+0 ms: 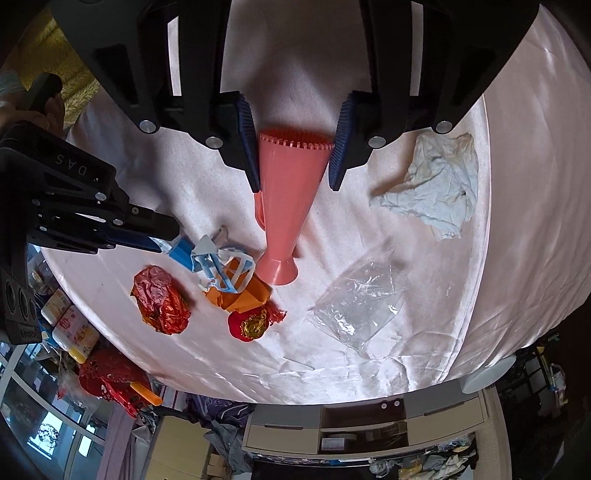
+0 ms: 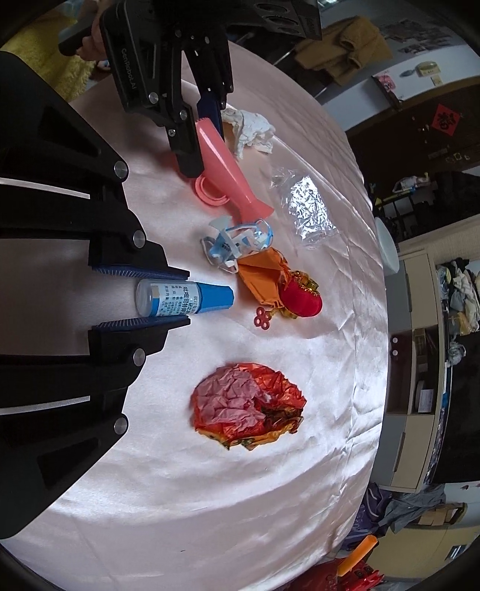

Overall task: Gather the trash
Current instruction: 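Grasp the pink funnel with left tool while right tool grasps blue eye-drop bottle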

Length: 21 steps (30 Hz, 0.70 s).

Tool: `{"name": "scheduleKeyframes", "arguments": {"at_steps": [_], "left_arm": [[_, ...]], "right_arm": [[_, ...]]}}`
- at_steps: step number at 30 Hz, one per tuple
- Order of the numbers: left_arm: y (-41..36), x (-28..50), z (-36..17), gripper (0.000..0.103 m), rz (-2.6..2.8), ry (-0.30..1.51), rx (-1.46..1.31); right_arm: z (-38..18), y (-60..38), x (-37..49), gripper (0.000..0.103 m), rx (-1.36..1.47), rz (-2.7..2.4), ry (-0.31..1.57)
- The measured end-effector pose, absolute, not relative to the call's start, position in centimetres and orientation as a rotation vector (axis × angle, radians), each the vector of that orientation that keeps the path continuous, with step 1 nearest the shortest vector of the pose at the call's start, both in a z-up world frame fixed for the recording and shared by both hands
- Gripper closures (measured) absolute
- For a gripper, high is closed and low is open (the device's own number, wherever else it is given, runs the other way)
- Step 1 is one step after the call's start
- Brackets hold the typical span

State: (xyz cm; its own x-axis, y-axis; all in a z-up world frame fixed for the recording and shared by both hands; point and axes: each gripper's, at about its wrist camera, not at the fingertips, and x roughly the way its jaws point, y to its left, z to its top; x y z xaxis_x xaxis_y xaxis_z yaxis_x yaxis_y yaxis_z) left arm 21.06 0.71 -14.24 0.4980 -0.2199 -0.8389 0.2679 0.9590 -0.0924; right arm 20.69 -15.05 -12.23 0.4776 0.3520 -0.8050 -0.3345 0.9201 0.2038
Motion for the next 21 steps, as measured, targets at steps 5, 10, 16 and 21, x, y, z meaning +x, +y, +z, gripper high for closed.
{"name": "scheduleKeyframes", "arguments": {"at_steps": [5,10,16,21], "left_arm": [[0.6,18.5,-13.1,0.068,-0.268,0.987,0.063],[0.4,14.8,-12.0,0.068,-0.284,0.961,0.005],[-1.3,9.4,-11.8,0.068,-0.320,0.944,0.009],[-2.5,5.2,-12.1,0.068,-0.350,0.938,0.016]], "right_arm": [[-11.1,-16.5,18.1,0.083,0.034,0.399,0.974],[-9.4,-17.7,14.8,0.083,0.064,0.393,0.950],[-8.3,-19.1,10.2,0.083,0.100,0.387,0.927],[-8.8,-20.0,6.7,0.083,0.143,0.378,0.934]]}}
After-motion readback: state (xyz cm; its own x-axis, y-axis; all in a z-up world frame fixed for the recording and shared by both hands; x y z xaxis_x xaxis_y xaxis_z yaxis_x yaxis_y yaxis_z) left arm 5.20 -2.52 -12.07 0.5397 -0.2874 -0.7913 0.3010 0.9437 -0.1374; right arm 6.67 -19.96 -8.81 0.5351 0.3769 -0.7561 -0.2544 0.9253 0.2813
